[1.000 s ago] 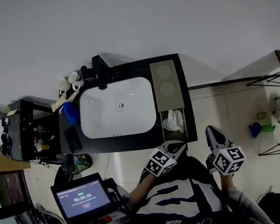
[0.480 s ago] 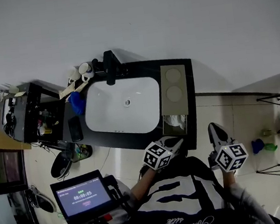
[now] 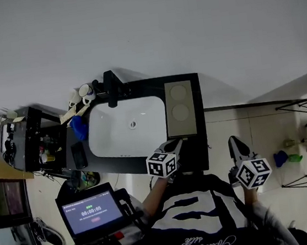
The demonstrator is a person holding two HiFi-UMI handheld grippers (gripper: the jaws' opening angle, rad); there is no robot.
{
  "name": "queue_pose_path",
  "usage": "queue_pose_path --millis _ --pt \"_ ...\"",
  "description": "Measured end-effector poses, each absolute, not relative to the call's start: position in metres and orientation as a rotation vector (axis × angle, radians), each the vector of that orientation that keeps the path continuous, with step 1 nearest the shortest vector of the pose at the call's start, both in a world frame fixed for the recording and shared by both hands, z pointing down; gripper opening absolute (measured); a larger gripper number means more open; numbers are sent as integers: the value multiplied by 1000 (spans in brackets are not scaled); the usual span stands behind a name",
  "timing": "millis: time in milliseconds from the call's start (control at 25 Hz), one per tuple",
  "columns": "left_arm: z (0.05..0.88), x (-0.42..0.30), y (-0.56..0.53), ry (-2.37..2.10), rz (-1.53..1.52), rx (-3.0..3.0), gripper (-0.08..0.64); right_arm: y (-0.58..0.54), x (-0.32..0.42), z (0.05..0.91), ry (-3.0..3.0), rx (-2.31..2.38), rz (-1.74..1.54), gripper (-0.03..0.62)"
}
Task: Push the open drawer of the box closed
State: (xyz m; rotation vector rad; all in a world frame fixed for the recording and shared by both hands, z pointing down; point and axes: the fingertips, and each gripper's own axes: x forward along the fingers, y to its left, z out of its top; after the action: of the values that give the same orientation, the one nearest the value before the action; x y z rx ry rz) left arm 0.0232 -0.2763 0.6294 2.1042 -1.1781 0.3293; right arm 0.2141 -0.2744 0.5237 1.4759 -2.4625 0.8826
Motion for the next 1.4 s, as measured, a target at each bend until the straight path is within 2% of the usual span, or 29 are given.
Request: queue_pose_path --millis 280,400,680,1080,1400 --pt "632 27 -280 -1228 438 2153 2 -258 227 527 -2424 1568 885 -2" --pt "622 26 -280 -1176 376 2182 2 -252 217 524 -2424 1579 879 -3" --pt "593 12 -258 -1038 283 2280 2 -228 168 518 -2438 1548 867 -3" --pt "576 -52 -200 -906 285 2339 2 -164 88 511 -2408 1607 885 -3" --pt "585 -69 -172 -825 281 2374 2 -115 65 527 -2349 1692 902 -3"
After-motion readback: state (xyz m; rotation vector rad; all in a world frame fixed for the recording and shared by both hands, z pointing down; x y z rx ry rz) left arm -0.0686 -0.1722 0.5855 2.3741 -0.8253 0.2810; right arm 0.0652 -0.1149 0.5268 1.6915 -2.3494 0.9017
